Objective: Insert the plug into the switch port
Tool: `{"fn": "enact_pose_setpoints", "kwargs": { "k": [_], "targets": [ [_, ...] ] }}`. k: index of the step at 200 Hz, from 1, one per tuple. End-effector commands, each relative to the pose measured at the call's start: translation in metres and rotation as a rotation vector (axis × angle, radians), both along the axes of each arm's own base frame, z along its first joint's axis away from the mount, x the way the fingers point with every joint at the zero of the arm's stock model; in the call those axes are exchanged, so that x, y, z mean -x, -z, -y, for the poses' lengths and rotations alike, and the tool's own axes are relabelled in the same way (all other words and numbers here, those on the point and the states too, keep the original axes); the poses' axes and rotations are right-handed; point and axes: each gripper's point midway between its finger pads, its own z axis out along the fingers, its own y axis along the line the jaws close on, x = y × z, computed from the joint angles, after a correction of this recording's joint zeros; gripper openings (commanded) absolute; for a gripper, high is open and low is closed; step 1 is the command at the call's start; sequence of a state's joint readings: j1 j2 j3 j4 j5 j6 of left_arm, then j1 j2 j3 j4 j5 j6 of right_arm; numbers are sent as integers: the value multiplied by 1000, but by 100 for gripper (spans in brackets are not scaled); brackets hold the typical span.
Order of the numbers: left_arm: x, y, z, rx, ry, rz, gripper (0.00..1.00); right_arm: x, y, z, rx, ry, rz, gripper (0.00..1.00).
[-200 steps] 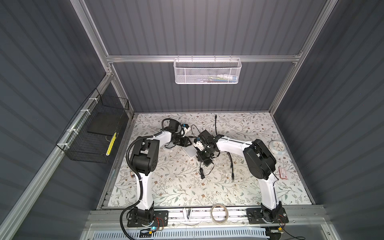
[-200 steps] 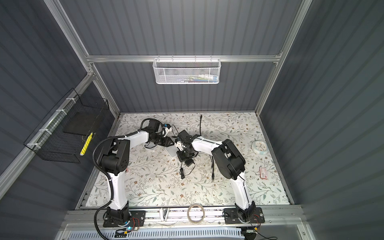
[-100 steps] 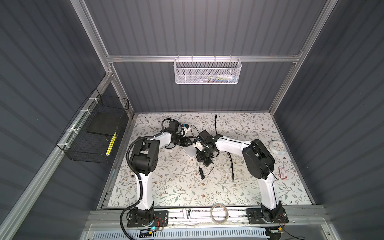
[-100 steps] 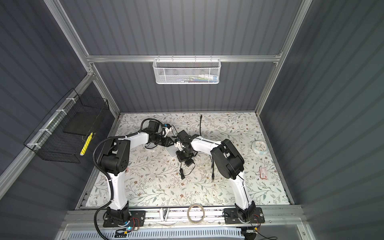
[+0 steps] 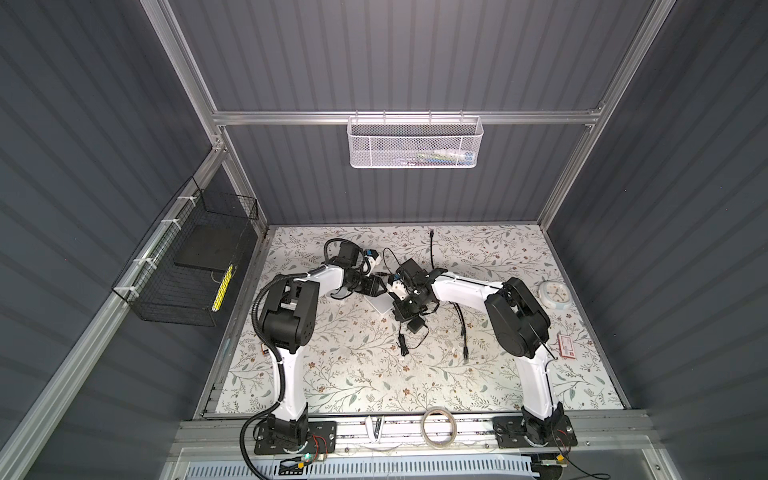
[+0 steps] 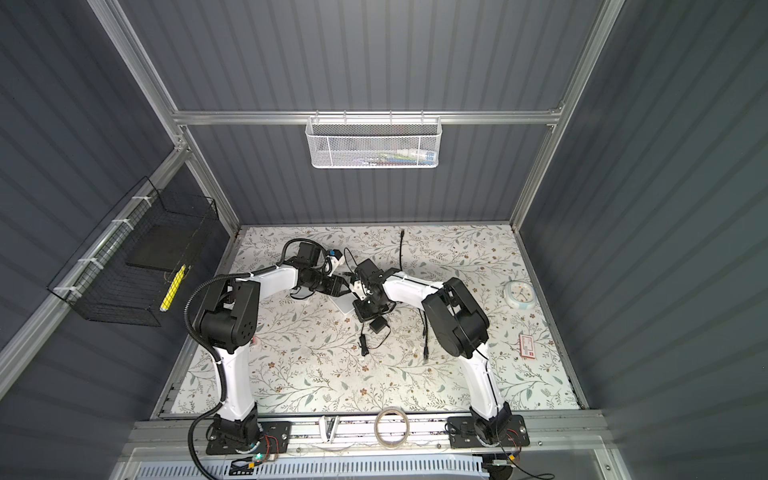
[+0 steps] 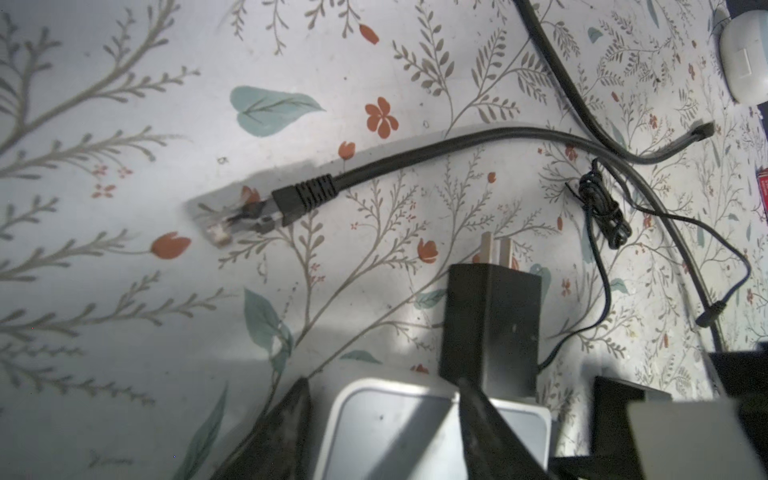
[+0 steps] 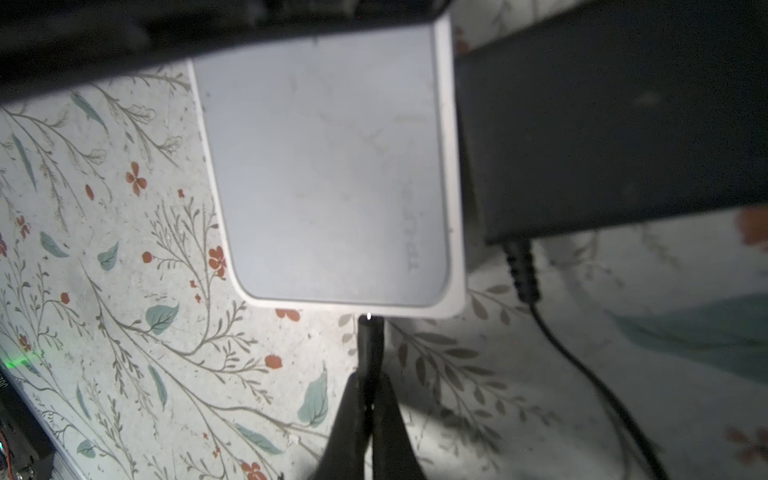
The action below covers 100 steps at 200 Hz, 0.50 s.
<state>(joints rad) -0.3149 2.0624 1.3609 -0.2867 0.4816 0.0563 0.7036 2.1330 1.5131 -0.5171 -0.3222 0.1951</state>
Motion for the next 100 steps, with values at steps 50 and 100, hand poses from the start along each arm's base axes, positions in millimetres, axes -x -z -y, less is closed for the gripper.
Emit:
{"fn": "enact_pose_setpoints", "kwargs": {
  "k": [50,100],
  "targets": [
    [22,6,-18,-82,-38,-94,65,-12,-19,-11,-69,-33,99,0],
    [26,18,-17,-66,-30,-127,63,-4,-17,-14,-88,-69,78,0]
  ]
}}
